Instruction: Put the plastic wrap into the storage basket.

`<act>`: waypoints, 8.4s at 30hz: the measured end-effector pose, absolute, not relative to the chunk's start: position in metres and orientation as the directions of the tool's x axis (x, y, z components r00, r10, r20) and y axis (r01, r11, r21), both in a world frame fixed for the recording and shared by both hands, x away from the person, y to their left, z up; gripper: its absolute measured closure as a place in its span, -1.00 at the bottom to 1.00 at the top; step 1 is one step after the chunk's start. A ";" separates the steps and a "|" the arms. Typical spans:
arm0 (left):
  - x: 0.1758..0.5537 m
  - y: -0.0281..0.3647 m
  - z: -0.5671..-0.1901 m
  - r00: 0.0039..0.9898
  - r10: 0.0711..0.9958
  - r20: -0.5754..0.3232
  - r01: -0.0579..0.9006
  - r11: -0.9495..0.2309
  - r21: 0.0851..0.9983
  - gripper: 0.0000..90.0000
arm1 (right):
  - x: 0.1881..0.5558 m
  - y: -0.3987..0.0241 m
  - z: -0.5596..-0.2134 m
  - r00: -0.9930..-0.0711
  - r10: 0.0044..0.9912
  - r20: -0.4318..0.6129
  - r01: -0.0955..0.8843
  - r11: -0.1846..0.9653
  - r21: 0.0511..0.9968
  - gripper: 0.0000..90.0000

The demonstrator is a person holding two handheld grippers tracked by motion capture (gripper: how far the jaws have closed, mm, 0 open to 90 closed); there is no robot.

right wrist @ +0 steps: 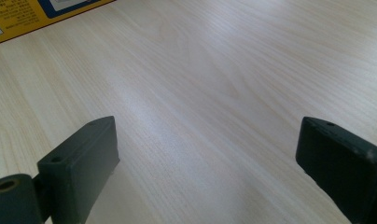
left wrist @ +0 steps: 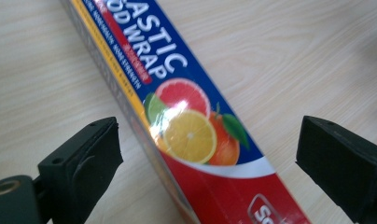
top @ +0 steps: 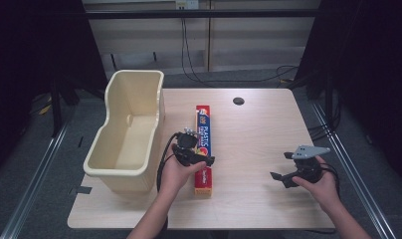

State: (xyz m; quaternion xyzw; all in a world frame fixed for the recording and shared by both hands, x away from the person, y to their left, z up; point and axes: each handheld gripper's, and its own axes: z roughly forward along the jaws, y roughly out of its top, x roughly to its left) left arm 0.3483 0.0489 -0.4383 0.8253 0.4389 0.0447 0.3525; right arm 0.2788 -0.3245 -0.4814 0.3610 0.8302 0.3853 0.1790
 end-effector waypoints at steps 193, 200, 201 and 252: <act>0.433 0.116 -0.225 0.236 0.951 -0.202 0.962 -0.199 0.187 -0.08 | 0.282 -0.326 -0.476 -0.676 0.736 -0.008 0.444 0.416 0.794 -0.89; 0.432 0.131 -0.221 0.219 0.955 -0.201 0.965 -0.181 0.192 -0.08 | 0.283 -0.326 -0.476 -0.676 0.736 -0.008 0.441 0.414 0.796 -0.89; 0.432 0.136 -0.221 0.211 0.957 -0.197 0.966 -0.173 0.194 -0.08 | 0.282 -0.326 -0.476 -0.675 0.738 -0.010 0.442 0.415 0.795 -0.89; 0.418 0.193 -0.229 0.118 0.979 -0.163 0.979 -0.087 0.186 -0.08 | 0.282 -0.327 -0.475 -0.667 0.745 -0.011 0.441 0.407 0.800 -0.89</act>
